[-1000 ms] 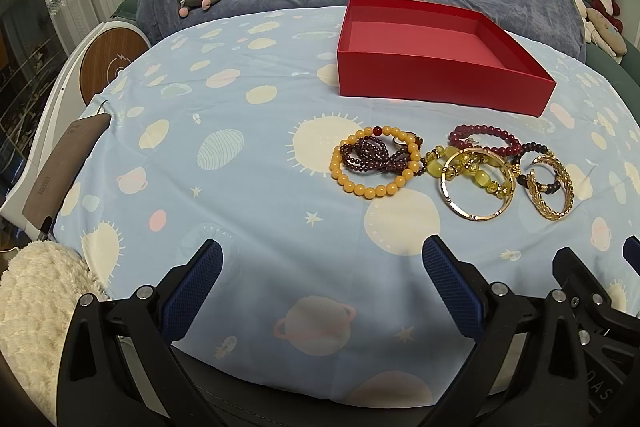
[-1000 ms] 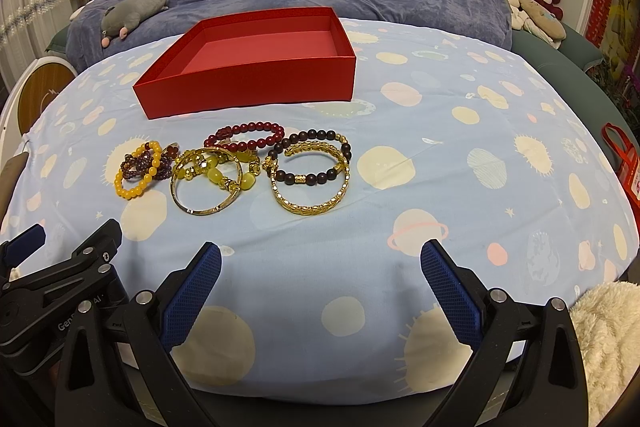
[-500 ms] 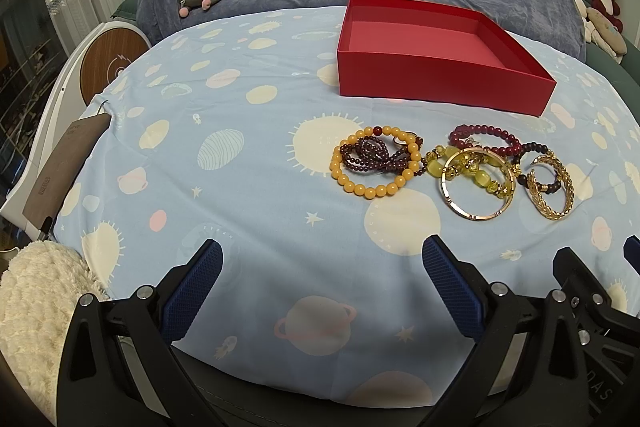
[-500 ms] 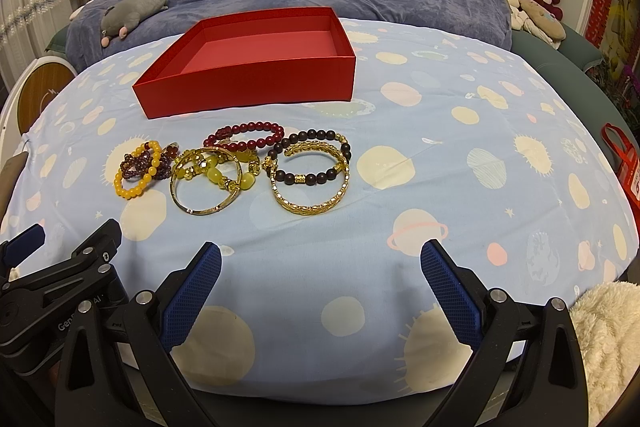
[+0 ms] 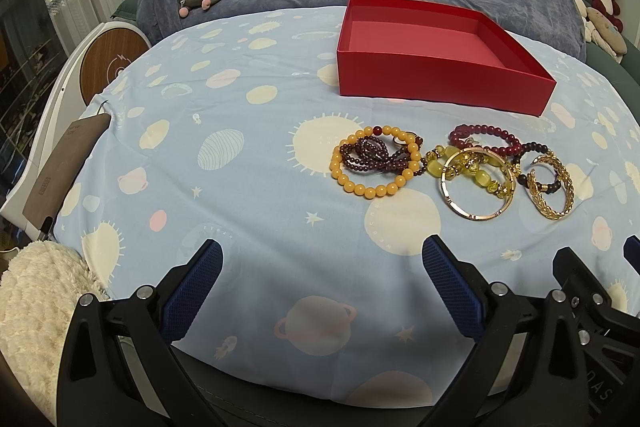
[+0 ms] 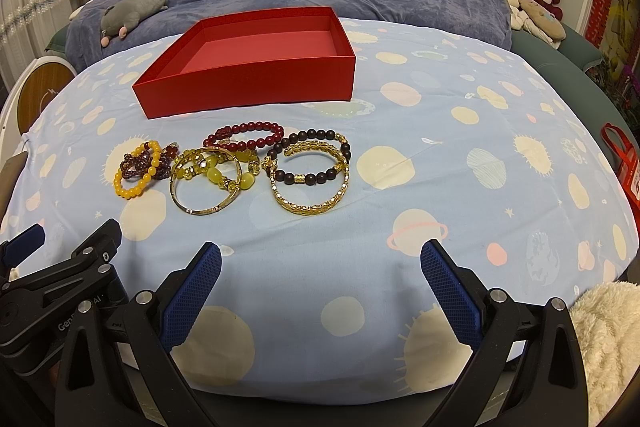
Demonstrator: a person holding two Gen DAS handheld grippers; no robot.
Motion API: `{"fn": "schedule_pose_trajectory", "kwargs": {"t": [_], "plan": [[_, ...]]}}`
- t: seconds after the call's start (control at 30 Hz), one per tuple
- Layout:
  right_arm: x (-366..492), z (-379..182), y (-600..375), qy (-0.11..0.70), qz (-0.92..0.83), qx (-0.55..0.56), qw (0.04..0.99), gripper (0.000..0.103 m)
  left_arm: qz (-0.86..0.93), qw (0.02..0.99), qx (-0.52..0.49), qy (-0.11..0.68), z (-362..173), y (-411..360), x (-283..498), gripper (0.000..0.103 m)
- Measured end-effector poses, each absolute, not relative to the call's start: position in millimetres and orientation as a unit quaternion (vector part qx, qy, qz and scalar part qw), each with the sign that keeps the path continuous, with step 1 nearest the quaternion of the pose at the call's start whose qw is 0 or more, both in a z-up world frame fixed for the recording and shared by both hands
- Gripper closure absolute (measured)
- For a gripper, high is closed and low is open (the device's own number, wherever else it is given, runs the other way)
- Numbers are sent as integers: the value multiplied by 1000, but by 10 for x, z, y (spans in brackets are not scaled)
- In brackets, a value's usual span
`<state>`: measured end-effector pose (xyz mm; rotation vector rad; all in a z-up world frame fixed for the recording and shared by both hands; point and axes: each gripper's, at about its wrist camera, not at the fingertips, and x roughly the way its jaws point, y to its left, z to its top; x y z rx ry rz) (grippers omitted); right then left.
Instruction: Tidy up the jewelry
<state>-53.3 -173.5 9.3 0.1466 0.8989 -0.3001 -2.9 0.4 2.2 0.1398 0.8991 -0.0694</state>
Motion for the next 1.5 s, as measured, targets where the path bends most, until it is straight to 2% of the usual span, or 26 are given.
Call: {"fn": "schedule_pose_trajectory", "kwargs": {"t": [0.47, 0.97, 1.17, 1.27, 1.33, 1.5], "plan": [[-400, 134, -1862, 444, -132, 76, 883, 7, -47, 899, 62, 431, 75, 56, 80, 7], [11, 23, -2061, 459, -125, 104, 873, 8, -38, 888, -5, 458, -23, 311, 529, 7], [91, -43, -2010, 466, -108, 106, 872, 16, -67, 887, 16, 457, -35, 136, 555, 7], [136, -83, -1976, 474, -105, 98, 869, 24, -79, 885, 25, 458, -45, 51, 572, 7], [161, -108, -1979, 479, -102, 101, 866, 33, -82, 884, 28, 460, -54, 18, 588, 7], [196, -136, -2010, 483, -104, 109, 863, 43, -88, 880, 32, 465, -80, -29, 606, 7]]}}
